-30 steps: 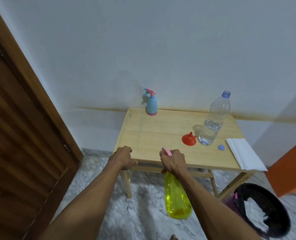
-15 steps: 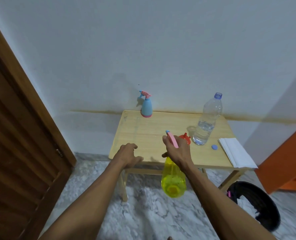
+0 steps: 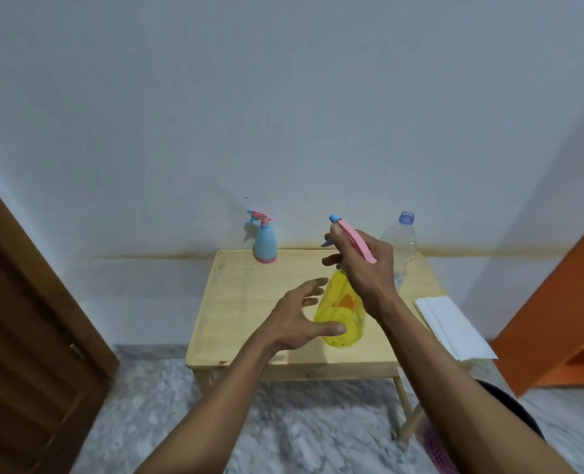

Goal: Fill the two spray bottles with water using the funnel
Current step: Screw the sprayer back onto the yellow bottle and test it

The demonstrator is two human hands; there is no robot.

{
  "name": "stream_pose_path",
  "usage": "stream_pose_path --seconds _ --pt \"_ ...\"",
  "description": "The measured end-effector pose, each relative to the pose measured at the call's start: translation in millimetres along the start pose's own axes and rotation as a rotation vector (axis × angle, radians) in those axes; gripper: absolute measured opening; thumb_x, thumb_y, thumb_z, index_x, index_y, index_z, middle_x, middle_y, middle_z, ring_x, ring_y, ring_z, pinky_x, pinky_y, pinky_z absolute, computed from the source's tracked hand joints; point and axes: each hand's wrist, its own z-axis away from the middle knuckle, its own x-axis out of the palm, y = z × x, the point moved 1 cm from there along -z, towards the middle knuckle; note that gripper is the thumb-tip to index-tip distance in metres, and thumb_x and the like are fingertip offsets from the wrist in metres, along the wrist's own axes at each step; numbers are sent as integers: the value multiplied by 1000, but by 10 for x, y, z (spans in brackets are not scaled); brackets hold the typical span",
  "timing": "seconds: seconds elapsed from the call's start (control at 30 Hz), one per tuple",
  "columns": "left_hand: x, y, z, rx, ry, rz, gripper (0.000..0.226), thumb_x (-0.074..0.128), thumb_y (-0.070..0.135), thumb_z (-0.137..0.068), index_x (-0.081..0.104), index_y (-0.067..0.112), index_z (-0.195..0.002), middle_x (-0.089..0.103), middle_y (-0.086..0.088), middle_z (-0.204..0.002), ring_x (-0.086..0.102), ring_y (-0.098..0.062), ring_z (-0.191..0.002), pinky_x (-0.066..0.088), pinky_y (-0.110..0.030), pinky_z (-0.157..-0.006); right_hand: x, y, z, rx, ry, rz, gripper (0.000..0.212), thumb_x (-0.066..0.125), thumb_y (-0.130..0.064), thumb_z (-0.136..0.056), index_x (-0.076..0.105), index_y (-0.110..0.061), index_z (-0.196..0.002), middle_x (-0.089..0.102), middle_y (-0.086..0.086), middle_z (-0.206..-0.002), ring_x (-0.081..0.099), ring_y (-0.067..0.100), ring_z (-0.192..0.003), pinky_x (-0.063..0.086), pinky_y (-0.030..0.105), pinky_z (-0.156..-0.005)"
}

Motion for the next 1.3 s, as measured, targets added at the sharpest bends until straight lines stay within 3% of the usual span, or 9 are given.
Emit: stream_pose_path --seconds 0.17,0.3,0.43,0.53,0.63,0.83,1.0,1.13,1.3 --pt "-14 -57 -415 27 35 0 82 93 47 -61 58 30 -134 66 17 -127 57 -8 -125 54 -43 -101 65 225 -374 24 -84 -71 17 72 -34 -93 80 -20 -92 76 10 -90 75 29 -67 58 40 -67" --pt "-69 -181 -734 -2 96 12 71 95 32 -62 65 23 -126 72 12 -116 65 -6 -114 54 -36 -100 107 469 -741 51 -164 -86 20 73 -31 -93 79 -17 -106 77 9 -92 75 28 -75 58 34 -67" --pt "-94 -271 -1040 -43 225 29 72 96 26 -60 66 21 -125 74 10 -113 67 -3 -107 56 -32 -94 99 764 -1123 42 -267 -12 27 83 -30 -83 75 -26 -109 77 -7 -98 72 13 -91 57 27 -77" --pt "-99 -358 -1284 -71 337 62 66 95 17 -60 68 27 -120 75 8 -107 68 -6 -102 57 -23 -85 67 1096 -1356 33 -239 119 30 88 -33 -76 71 -27 -100 74 -12 -91 69 7 -87 57 29 -80" --pt "-47 -448 -1497 -92 384 63 68 93 17 -61 68 31 -123 75 10 -108 69 -6 -104 56 -24 -87 85 1325 -1530 32 -180 250 36 86 -39 -77 71 -27 -107 72 -11 -101 67 7 -95 55 29 -84" --pt "1 -675 -2022 -168 455 49 65 96 22 -60 64 40 -114 75 15 -101 69 -5 -94 53 -18 -79 166 1598 -2014 76 -111 291 34 90 -36 -70 76 -24 -99 74 -12 -90 65 3 -86 51 26 -74" --pt "-110 -883 -2573 -217 405 -46 85 92 30 -68 53 18 -143 66 2 -129 61 -15 -118 50 -35 -102 258 1825 -2497 128 -51 299 31 91 -29 -69 77 -21 -95 71 -14 -80 60 0 -77 47 23 -73" --pt "-239 -1066 -3034 -256 412 -7 83 93 29 -62 58 17 -137 69 -1 -122 65 -19 -113 54 -38 -97 383 2020 -2849 188 -11 288 30 91 -26 -69 76 -23 -96 73 -11 -83 67 4 -83 56 33 -77" --pt "-389 -1263 -3556 -232 399 7 69 93 12 -65 66 16 -128 69 7 -103 65 -8 -96 47 -7 -75 554 2306 -3250 272 25 262 28 91 -23 -69 77 -24 -93 68 -14 -78 65 12 -75 54 34 -72"
